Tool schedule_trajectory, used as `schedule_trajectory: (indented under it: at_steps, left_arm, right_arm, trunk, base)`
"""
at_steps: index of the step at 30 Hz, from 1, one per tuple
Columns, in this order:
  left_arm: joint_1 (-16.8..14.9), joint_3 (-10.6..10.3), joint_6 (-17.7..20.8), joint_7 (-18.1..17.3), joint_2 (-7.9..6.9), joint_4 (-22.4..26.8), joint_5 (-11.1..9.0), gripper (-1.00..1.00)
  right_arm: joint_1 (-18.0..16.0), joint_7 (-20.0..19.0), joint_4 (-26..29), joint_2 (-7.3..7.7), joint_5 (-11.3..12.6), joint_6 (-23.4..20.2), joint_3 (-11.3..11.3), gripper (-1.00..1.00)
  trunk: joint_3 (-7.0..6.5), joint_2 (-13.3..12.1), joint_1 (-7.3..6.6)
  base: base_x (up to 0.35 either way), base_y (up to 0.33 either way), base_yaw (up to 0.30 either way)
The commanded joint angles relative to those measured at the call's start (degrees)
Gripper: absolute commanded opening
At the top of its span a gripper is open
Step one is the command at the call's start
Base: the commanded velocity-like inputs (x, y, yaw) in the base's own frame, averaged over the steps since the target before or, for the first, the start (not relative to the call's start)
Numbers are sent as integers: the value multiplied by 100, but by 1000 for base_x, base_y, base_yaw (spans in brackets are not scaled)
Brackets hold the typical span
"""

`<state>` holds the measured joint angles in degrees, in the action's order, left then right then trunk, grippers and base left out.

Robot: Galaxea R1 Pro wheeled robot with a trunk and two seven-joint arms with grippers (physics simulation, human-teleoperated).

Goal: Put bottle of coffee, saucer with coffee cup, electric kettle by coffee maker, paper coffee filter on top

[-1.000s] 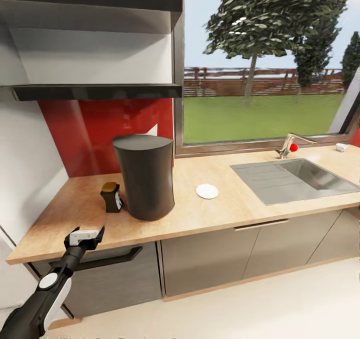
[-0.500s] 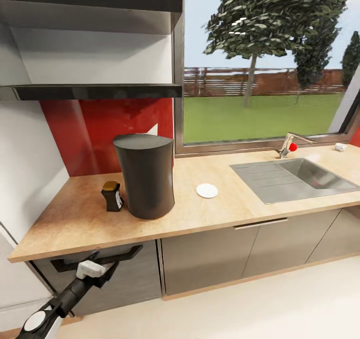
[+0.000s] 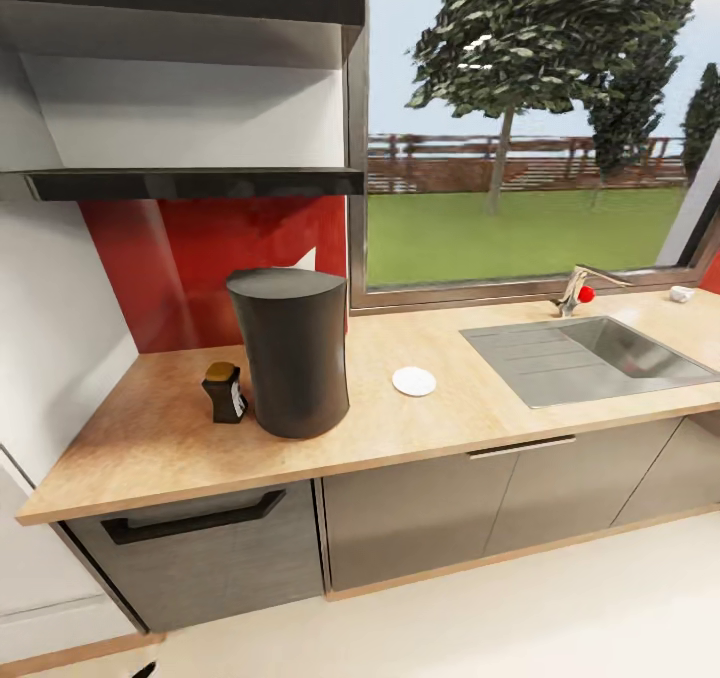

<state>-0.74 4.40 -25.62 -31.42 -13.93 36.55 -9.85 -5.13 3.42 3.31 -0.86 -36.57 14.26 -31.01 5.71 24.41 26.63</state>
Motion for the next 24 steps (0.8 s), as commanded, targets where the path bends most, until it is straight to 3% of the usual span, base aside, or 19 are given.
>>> schedule_trajectory:
  at_steps: [1,2,3,4,6,7,8,10,14,19,24]
  left_arm:
    - [-6,13,-22,-39,-47,-444,-55,100]
    - [-5,15,-30,-5,-105,-710,-54,100]
    - [-5,6,-40,265,-205,-1360,-52,100]
    - [-5,3,-41,356,-212,-1486,-52,100]
    - [-5,-18,-44,881,-218,-1957,-52,100]
    - [-5,-47,-30,1817,-206,-2449,-56,100]
    - [-5,-53,-19,2396,-168,-2749,-63,100]
    - [-2,-60,-6,3027,-43,-3179,-61,100]
    - [4,-68,140,3704,116,-3794,-67,100]
    - [32,-48,850,3809,136,-3919,-97,100]
    - [38,-41,1018,3798,144,-3895,-87,100]
  right_arm:
    - [-5,26,1,-2,-61,15,-38,100]
    - [-5,25,18,1,-65,15,-37,100]
    - [-5,26,74,8,-64,14,-41,100]
    - [-5,27,101,9,-64,12,-42,100]
    - [-5,27,282,12,-62,13,-44,100]
    - [-5,25,506,7,-61,14,-42,100]
    - [-5,22,579,3,-61,15,-39,100]
    - [-6,20,628,-9,-57,13,-38,100]
    - [-11,19,765,-156,-65,27,-37,100]
    - [-14,16,1019,-241,-94,149,-21,100]
    - [-14,24,1028,-247,-72,195,-29,100]
  trunk:
    - [11,11,3]
    - [11,11,3]
    - [11,11,3]
    - [11,11,3]
    - [11,11,3]
    - [11,11,3]
    - [11,11,3]
    - [11,11,3]
    - [11,11,3]
    - [11,11,3]
    - [11,11,3]
  base:
    - [0,0,0]
    - [0,0,0]
    - [0,0,0]
    - [0,0,0]
    - [0,0,0]
    - [0,0,0]
    - [0,0,0]
    - [0,0,0]
    - [0,0,0]
    - [0,0,0]
    - [0,0,0]
